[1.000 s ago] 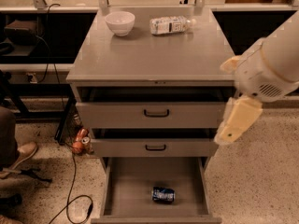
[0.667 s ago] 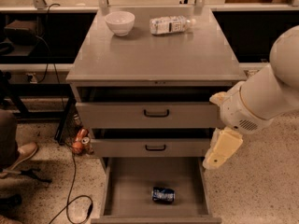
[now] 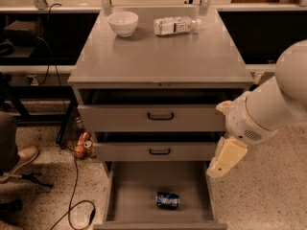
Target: Pick pepsi can from bottom drawer and place on counter
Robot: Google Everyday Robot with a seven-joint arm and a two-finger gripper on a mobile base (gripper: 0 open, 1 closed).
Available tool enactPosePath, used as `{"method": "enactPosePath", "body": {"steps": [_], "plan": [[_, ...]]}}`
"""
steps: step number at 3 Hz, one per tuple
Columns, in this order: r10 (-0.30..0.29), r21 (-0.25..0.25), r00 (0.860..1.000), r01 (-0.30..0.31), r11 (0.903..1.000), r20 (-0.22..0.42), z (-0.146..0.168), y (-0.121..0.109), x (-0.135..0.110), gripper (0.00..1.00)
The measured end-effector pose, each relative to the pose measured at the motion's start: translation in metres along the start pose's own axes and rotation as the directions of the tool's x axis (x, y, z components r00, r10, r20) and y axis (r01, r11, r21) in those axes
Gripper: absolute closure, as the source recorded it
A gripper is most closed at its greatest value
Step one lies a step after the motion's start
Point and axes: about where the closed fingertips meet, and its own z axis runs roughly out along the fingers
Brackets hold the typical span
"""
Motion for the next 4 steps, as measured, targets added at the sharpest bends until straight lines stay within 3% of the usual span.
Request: {"method": "enactPosePath", "body": {"steps": [1, 2, 3, 4], "plan": [[0.076, -0.029, 0.995, -0.074, 0.9968, 0.069, 0.085, 0.005, 0.054, 0.00], [0.135, -0.064, 0.984, -0.128, 0.9897, 0.116, 0.164, 0.004, 0.091, 0.00], [0.223, -0.097, 0.965, -0.210, 0.9728, 0.139, 0.238, 0.000, 0.128, 0.00], [0.276, -0.178, 0.952, -0.250, 0.9517, 0.136, 0.282, 0.023, 0.144, 0.00]]}}
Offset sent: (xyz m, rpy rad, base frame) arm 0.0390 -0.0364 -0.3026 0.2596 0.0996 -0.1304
